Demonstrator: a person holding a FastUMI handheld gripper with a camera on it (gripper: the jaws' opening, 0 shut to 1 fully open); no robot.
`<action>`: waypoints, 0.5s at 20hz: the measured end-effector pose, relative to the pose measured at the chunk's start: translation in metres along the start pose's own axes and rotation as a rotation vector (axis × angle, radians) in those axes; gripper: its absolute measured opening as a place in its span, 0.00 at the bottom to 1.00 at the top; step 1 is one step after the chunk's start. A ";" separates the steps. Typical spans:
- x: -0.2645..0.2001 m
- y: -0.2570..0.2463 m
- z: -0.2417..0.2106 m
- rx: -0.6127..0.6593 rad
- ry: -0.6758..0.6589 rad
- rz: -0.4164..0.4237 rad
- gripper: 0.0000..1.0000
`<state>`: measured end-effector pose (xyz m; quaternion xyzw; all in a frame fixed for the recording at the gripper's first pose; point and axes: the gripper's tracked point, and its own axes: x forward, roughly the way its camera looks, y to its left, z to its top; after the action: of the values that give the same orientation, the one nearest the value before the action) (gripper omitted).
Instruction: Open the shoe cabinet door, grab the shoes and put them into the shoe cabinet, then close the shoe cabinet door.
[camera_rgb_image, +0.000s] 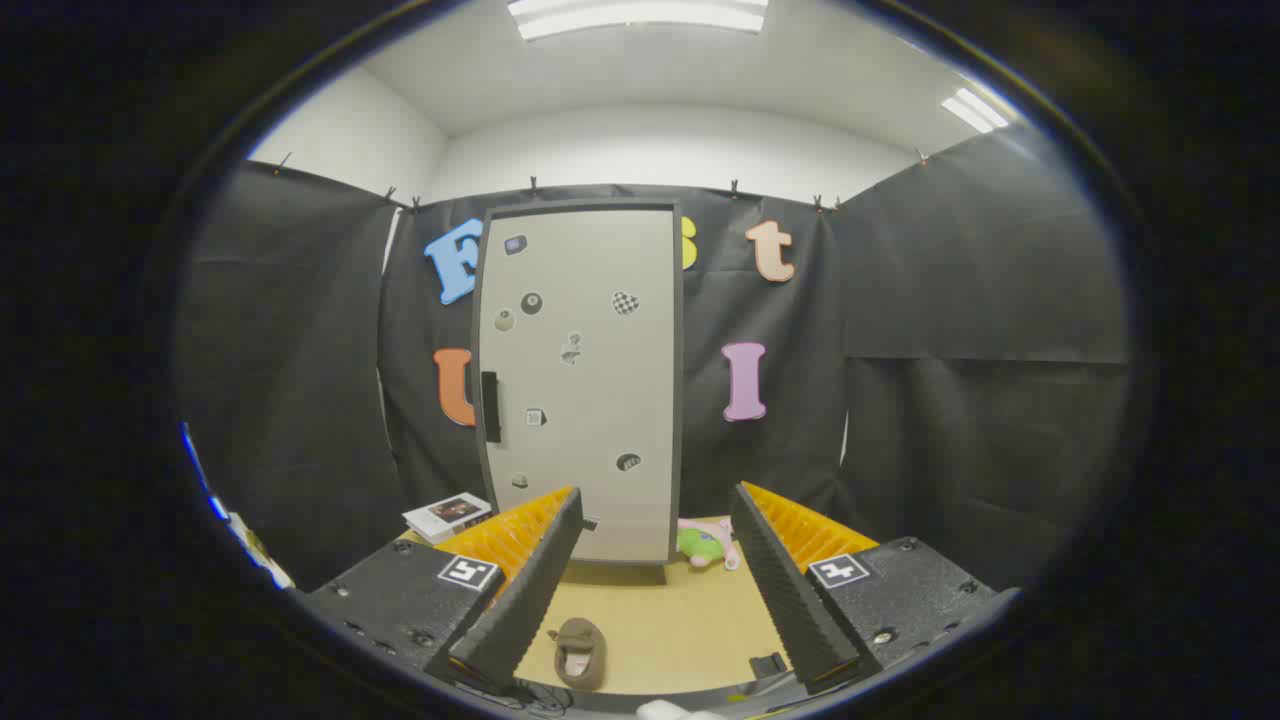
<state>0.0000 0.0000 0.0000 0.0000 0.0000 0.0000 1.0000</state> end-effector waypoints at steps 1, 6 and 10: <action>0.000 0.000 0.002 -0.002 -0.002 -0.003 0.98; 0.000 0.001 0.002 0.001 -0.002 -0.012 0.98; 0.001 0.005 0.001 -0.003 0.000 -0.013 0.98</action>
<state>0.0009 0.0053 0.0013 -0.0017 -0.0002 -0.0063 1.0000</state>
